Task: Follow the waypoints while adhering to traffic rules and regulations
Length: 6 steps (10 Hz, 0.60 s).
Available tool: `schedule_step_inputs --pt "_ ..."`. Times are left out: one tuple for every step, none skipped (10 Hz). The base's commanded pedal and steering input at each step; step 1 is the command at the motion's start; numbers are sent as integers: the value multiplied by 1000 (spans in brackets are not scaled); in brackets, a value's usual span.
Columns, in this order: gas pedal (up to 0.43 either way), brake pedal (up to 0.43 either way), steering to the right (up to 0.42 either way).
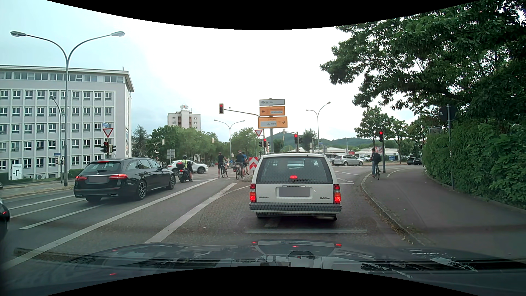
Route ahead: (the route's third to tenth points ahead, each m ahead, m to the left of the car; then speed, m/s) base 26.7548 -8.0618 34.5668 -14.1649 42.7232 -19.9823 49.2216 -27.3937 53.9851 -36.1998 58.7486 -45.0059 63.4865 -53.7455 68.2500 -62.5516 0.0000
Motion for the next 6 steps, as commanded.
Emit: schedule_step_inputs --pt "0 226 62" --pt "0 226 62" --pt "0 226 62" --pt "0 226 62" --pt "0 226 62" --pt "0 226 62"
